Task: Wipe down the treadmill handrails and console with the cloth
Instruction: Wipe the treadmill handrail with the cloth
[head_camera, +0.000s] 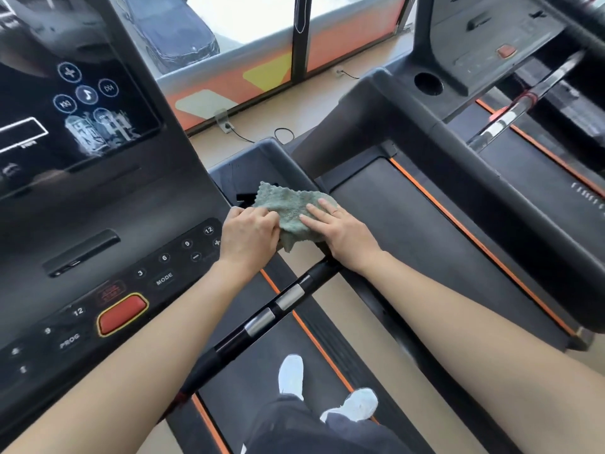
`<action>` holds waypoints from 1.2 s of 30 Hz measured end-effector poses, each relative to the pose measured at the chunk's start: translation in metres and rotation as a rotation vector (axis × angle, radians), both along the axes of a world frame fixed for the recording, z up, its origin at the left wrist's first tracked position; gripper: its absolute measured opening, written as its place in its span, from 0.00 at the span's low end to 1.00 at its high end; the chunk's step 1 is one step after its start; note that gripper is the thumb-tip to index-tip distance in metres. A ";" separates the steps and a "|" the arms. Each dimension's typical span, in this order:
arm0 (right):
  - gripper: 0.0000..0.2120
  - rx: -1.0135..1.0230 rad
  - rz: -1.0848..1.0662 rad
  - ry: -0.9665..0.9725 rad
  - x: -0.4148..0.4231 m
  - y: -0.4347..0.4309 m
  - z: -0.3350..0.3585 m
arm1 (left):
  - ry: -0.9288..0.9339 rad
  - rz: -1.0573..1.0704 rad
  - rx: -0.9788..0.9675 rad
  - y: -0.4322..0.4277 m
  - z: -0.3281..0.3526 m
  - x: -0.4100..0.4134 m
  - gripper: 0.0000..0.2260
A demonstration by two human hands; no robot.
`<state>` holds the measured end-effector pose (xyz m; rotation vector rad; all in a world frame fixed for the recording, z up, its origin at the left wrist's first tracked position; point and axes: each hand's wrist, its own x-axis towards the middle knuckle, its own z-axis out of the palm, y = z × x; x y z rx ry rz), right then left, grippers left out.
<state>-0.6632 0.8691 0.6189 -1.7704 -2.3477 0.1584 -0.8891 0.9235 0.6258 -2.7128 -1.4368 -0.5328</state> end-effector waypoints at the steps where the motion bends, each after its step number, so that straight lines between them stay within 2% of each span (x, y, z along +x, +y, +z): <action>1: 0.25 0.075 -0.025 0.031 0.002 -0.007 -0.002 | -0.017 -0.017 -0.013 -0.006 0.001 0.002 0.11; 4: 0.14 0.152 -0.129 0.096 0.007 -0.027 -0.007 | -0.082 -0.046 -0.117 -0.023 0.004 0.012 0.07; 7: 0.11 0.150 -0.214 0.191 0.009 -0.058 -0.005 | -0.076 -0.085 -0.344 -0.039 0.011 0.025 0.04; 11: 0.13 0.075 -0.379 0.241 -0.011 -0.119 -0.003 | -0.041 -0.032 -0.737 -0.052 0.010 0.037 0.10; 14: 0.23 -0.220 -0.531 0.384 -0.039 -0.146 -0.001 | -0.161 -0.022 -0.923 -0.053 0.003 0.044 0.13; 16: 0.33 -0.419 -0.696 0.618 -0.054 -0.149 0.000 | -0.218 -0.049 -0.913 -0.055 0.000 0.054 0.12; 18: 0.36 -0.483 -0.828 0.895 -0.064 -0.142 -0.001 | -0.264 -0.026 -0.890 -0.056 -0.004 0.065 0.10; 21: 0.27 -0.429 -0.998 1.306 -0.071 -0.123 -0.005 | -0.262 0.041 -0.930 -0.055 -0.005 0.082 0.14; 23: 0.23 -0.390 -1.053 1.503 -0.080 -0.113 -0.004 | -0.264 0.085 -0.951 -0.050 -0.007 0.087 0.16; 26: 0.27 -0.312 -1.066 1.601 -0.094 -0.107 -0.011 | -0.237 0.090 -0.982 -0.046 -0.010 0.086 0.17; 30: 0.30 -0.232 -1.138 1.616 -0.102 -0.108 -0.024 | -0.192 0.022 -0.989 -0.045 -0.011 0.073 0.14; 33: 0.25 -0.223 -1.189 1.568 -0.103 -0.112 -0.027 | -0.066 -0.002 -0.914 -0.051 -0.006 0.061 0.13; 36: 0.12 -0.256 -1.180 1.504 -0.115 -0.119 -0.030 | 0.037 0.033 -0.830 -0.062 -0.004 0.046 0.14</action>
